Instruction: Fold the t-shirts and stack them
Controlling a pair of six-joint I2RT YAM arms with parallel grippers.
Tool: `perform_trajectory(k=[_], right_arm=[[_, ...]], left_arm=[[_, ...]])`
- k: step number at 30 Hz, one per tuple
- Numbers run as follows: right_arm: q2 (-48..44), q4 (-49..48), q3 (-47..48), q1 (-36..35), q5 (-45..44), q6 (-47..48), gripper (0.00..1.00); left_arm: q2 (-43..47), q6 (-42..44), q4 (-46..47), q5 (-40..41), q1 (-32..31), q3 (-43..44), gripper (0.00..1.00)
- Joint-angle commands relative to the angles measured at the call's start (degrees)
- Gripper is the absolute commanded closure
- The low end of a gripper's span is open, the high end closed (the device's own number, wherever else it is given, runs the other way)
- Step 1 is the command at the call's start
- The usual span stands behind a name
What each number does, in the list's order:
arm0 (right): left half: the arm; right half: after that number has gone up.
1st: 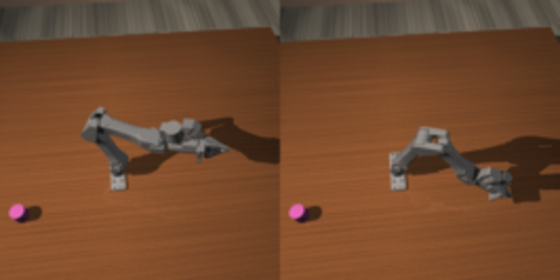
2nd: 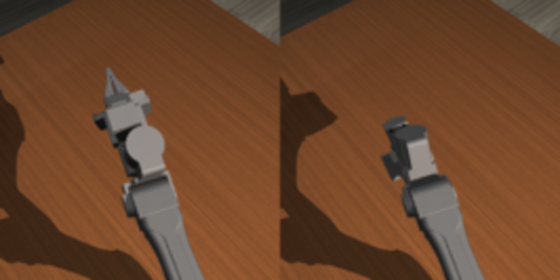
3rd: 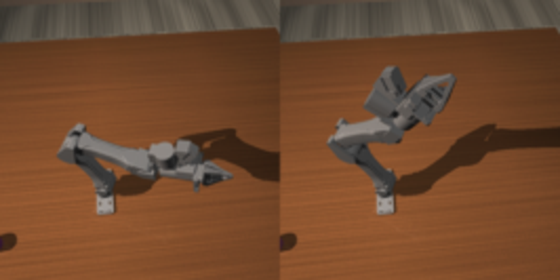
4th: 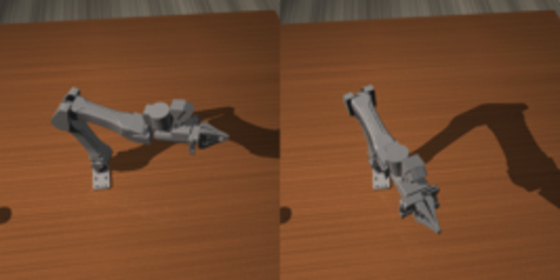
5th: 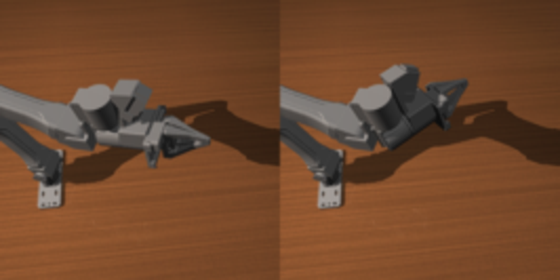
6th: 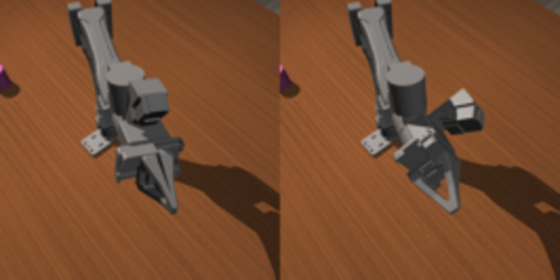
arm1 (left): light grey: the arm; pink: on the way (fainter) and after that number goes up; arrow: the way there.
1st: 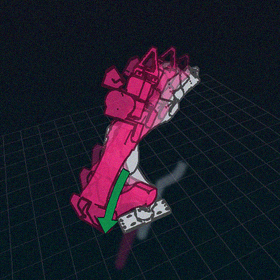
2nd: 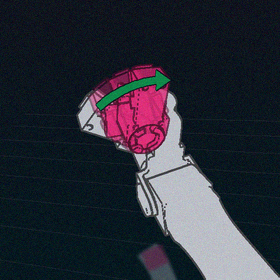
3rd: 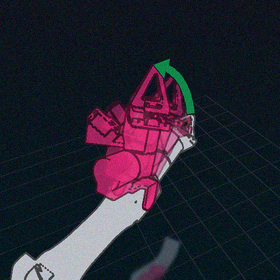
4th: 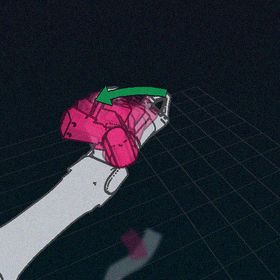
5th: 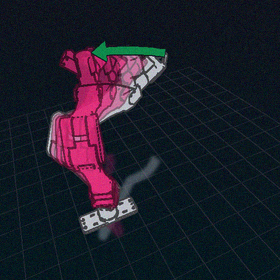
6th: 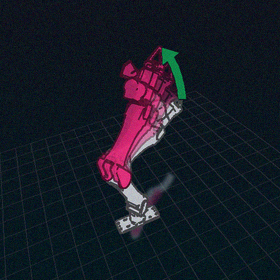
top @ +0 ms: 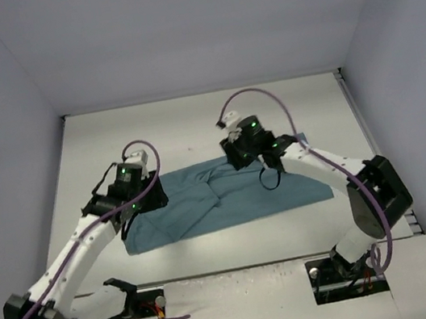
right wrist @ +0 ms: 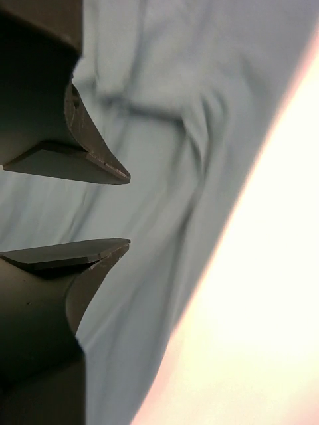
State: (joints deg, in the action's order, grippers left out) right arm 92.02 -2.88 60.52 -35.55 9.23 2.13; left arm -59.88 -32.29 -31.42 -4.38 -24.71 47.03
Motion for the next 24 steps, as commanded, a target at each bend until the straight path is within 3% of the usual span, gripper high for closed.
perform_trajectory(k=[1, 4, 8, 17, 24], right_arm=[[-8.23, 0.91, -2.81, 9.79, -10.35, -3.94, 0.64], [-10.8, 2.35, -4.53, 14.81, -14.06, -5.03, 0.65], [-9.64, 2.51, -3.58, 23.37, -6.79, -3.36, 0.66], [0.76, 2.54, 2.31, 23.77, -5.39, -8.46, 0.7], [5.43, 2.36, 4.67, 23.69, -4.75, -7.05, 0.7]], left_arm=[[-11.16, 7.29, 1.87, -0.12, -0.18, 7.05, 0.59], [-16.47, 9.17, 3.37, -2.46, -0.25, 9.93, 0.59], [-24.97, 13.6, 7.79, -8.01, -0.6, 17.23, 0.59], [-43.44, 20.44, 8.07, -7.85, -7.31, 39.18, 0.59], [-53.49, 22.61, 7.6, -4.25, -11.23, 48.08, 0.59]])
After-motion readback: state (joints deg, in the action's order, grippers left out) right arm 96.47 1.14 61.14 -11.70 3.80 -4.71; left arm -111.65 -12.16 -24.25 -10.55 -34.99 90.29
